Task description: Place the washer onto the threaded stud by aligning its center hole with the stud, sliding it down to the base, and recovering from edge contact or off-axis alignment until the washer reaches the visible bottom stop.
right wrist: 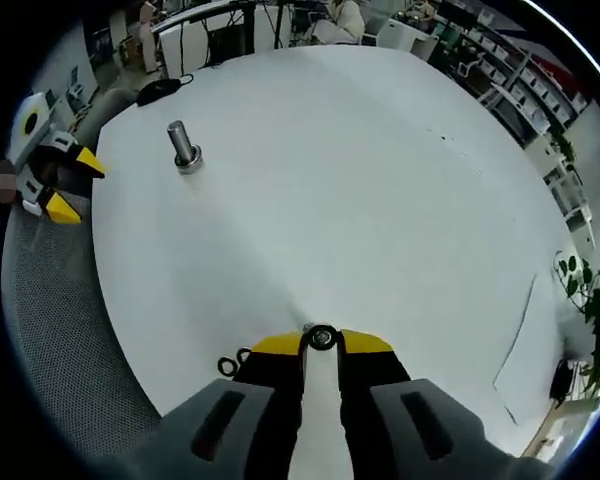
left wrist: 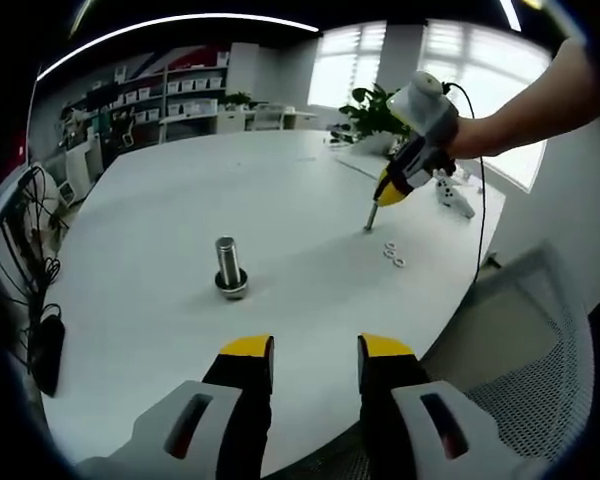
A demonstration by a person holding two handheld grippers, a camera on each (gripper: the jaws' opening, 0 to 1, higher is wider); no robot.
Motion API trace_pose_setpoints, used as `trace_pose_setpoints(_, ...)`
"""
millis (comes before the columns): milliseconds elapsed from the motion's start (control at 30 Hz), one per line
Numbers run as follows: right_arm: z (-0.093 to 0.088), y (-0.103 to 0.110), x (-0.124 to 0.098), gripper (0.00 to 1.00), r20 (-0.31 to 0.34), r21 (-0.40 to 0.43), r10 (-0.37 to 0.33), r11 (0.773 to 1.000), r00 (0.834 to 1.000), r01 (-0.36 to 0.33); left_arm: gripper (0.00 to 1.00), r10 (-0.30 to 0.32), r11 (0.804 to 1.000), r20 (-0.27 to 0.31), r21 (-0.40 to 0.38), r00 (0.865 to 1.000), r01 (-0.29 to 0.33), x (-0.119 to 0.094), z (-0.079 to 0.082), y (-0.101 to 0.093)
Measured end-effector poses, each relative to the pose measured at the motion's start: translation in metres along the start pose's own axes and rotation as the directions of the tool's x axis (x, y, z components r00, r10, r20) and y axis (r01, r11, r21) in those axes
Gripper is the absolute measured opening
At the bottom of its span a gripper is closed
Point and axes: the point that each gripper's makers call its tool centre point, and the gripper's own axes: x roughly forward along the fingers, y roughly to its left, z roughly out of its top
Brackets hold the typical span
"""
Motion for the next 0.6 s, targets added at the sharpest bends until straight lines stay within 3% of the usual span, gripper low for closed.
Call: trace_pose_setpoints(600,-0.007,0.002,0.023,0.14,-0.051,0.009,0.033,0.999,0.998,-0.033,0.31,-0.003,1.000,-0.006,-0.001,1.000,0.003,0.000,-0.001,0.000)
